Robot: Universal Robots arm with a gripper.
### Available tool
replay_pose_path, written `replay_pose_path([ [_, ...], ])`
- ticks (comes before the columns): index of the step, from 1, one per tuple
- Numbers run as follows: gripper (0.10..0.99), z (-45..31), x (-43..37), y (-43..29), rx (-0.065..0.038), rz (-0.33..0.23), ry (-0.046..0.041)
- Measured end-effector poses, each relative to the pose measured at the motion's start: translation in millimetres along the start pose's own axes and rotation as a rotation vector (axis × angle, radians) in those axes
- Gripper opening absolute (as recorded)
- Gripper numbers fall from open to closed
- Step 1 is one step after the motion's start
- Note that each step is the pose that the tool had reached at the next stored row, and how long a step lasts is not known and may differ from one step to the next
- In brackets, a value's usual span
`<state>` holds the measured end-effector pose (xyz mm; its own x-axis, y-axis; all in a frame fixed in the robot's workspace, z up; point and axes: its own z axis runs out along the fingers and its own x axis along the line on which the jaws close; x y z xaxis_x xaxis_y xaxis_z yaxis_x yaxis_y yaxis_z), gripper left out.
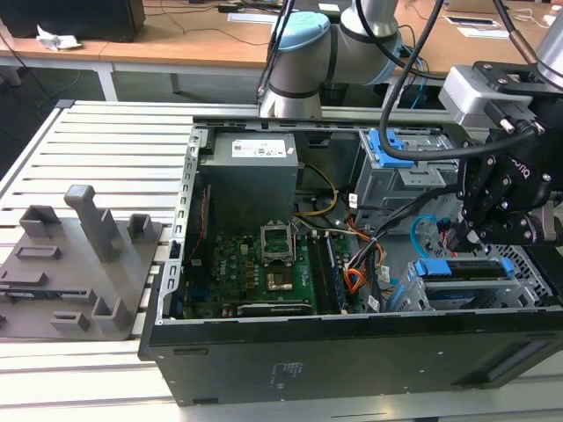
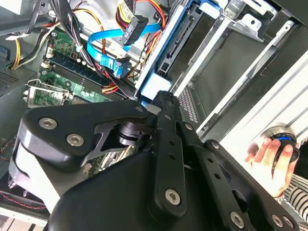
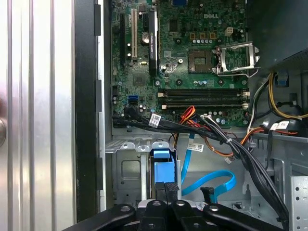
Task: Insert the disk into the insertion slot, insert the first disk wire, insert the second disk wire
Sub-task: 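Insert the disk into the insertion slot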
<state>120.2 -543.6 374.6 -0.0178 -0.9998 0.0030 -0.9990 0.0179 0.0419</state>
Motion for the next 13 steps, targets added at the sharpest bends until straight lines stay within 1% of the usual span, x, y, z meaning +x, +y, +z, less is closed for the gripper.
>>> replay_pose_path([
  [7,0.106,0.2,0.0,0.0,0.000,0.000,-0.0001],
  [9,0.106,0.1,-1.1,-5.2,-0.001,0.000,-0.0002],
  [11,0.106,0.0,-1.6,-8.7,-0.002,0.000,-0.0001],
  [13,0.106,1.4,-1.5,-9.0,-0.002,0.000,0.0001],
])
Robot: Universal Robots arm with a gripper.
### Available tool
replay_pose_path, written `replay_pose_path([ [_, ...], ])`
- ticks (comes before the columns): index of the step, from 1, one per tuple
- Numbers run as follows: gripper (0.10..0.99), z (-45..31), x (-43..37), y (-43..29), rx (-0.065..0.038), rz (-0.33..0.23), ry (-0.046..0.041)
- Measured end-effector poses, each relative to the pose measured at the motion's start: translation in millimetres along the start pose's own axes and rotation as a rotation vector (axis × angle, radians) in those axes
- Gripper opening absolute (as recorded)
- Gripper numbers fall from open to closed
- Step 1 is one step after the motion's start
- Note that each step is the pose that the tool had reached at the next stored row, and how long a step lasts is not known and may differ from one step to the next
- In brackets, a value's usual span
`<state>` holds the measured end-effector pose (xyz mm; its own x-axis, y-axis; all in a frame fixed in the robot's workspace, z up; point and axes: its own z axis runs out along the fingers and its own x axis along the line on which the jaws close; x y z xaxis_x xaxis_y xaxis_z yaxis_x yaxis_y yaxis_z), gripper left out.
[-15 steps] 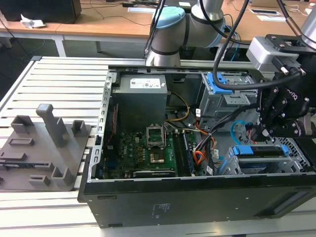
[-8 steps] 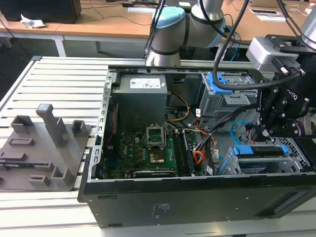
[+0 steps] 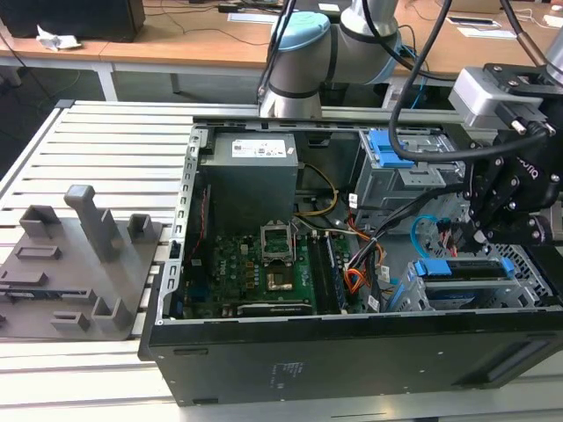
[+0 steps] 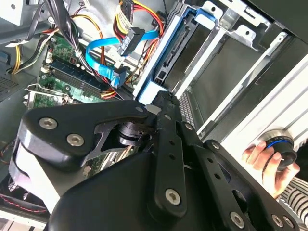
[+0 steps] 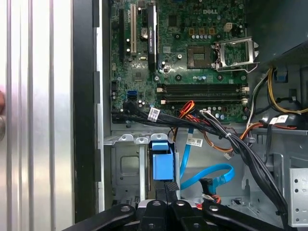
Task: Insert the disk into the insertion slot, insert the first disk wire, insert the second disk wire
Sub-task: 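Insert the disk into the insertion slot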
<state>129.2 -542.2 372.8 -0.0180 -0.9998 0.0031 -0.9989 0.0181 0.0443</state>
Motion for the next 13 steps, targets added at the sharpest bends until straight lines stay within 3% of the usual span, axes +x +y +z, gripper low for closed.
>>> replay_pose_path([
  [9,0.106,23.5,-0.1,-1.2,0.000,0.000,0.0000],
  [13,0.106,27.7,-0.1,-1.4,0.000,0.000,0.0002],
])
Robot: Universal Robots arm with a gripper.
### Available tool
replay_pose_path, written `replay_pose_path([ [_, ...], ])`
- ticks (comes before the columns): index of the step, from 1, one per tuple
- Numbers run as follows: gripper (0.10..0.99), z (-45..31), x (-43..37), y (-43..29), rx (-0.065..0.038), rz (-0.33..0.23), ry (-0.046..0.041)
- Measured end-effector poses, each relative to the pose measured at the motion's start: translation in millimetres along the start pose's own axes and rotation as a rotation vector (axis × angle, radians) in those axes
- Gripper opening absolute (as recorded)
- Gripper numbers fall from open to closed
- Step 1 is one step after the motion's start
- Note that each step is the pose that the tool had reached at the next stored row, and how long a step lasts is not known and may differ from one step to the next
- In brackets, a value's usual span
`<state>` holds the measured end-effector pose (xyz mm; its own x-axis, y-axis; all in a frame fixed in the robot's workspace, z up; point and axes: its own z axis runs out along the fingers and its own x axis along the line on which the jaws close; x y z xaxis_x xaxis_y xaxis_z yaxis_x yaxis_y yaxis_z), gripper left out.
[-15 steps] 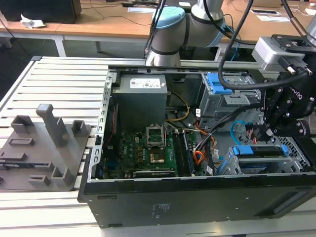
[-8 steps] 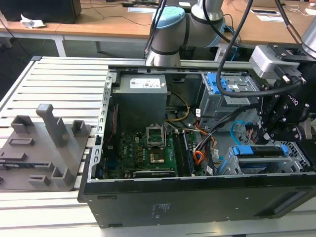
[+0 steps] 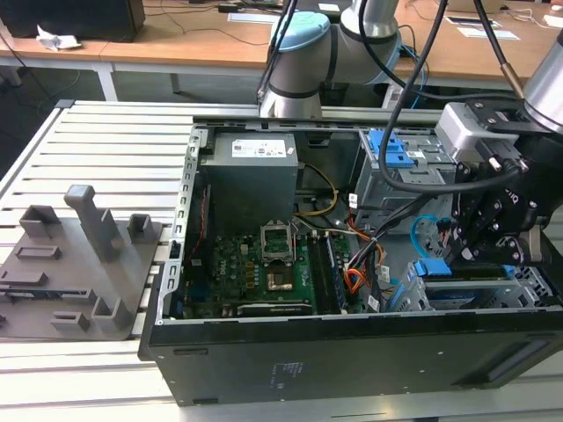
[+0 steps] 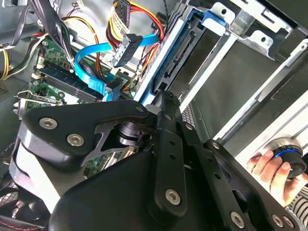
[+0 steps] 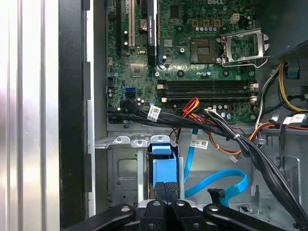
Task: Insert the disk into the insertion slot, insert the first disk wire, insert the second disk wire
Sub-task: 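Insert the disk into the insertion slot, then insert the first disk wire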
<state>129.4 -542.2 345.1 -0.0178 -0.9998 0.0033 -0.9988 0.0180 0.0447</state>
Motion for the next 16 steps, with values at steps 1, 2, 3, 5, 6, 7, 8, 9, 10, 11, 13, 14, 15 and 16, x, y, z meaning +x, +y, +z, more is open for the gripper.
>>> replay_pose_path([
  [1,0.106,0.0,0.0,0.0,0.000,0.000,0.0000],
  [2,0.106,0.2,0.0,-0.1,0.000,0.000,-0.0002],
  [3,0.106,0.2,0.0,-0.1,0.000,0.000,-0.0002],
  [5,0.106,0.2,0.0,-0.1,0.000,0.000,-0.0002],
  [6,0.106,0.2,0.0,-0.1,0.000,0.000,-0.0002],
  [7,0.106,0.2,0.0,-0.2,0.000,0.000,-0.0003],
  [8,0.106,0.2,0.0,-0.2,0.000,0.000,-0.0002],
  [9,0.106,0.1,0.0,-0.2,0.000,0.000,-0.0002],
  [10,0.106,0.2,0.0,-0.2,0.000,0.000,-0.0002],
  [11,0.106,0.2,0.0,-0.2,0.000,0.000,-0.0002],
  [13,0.106,-0.5,0.0,-0.2,0.000,0.000,-0.0002],
  [14,0.106,-1.4,0.0,-0.2,0.000,0.000,0.0000],
  [15,0.106,-3.1,0.0,-0.1,0.000,0.000,-0.0002],
  [16,0.106,-5.3,0.0,0.0,0.000,0.000,-0.0003],
])
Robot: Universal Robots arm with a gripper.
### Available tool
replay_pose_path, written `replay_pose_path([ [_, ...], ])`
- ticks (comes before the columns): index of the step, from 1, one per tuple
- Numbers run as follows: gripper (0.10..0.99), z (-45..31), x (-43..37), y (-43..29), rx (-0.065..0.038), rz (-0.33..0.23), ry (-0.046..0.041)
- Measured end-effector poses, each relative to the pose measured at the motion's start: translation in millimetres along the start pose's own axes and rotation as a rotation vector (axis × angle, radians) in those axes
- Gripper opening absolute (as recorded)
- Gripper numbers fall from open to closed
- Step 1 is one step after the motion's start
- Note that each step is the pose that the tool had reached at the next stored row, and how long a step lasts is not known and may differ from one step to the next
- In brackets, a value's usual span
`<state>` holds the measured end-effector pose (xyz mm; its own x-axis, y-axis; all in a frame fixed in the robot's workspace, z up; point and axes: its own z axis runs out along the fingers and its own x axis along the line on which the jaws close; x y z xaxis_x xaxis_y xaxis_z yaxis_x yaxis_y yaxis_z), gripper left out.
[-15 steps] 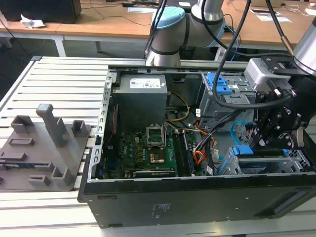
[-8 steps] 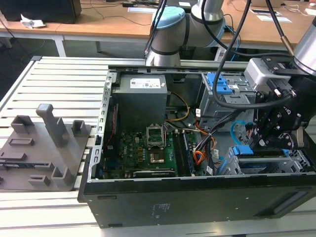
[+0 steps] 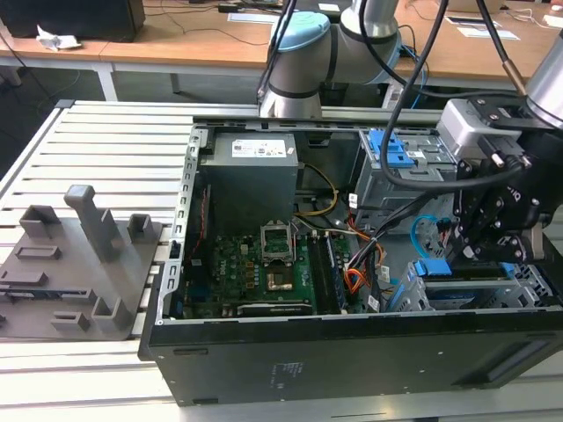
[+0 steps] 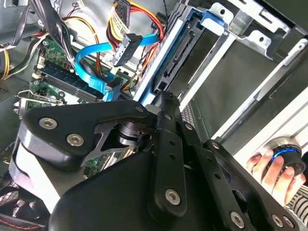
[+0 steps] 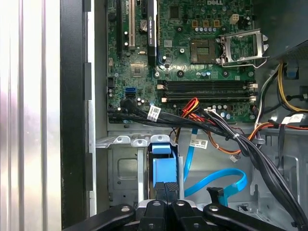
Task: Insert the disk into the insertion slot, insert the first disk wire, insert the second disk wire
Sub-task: 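Insert the first disk wire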
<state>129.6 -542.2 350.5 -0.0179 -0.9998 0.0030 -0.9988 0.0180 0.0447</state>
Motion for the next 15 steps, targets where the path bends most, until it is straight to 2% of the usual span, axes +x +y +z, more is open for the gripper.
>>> replay_pose_path([
  [3,0.106,-7.7,0.0,0.3,0.000,0.000,0.0001],
  [6,0.106,-26.1,-0.2,1.2,0.000,0.000,0.0001],
  [9,0.106,-37.8,-0.3,1.7,0.000,0.000,0.0003],
  [15,0.106,-47.4,-0.8,2.1,0.000,0.000,0.0030],
])
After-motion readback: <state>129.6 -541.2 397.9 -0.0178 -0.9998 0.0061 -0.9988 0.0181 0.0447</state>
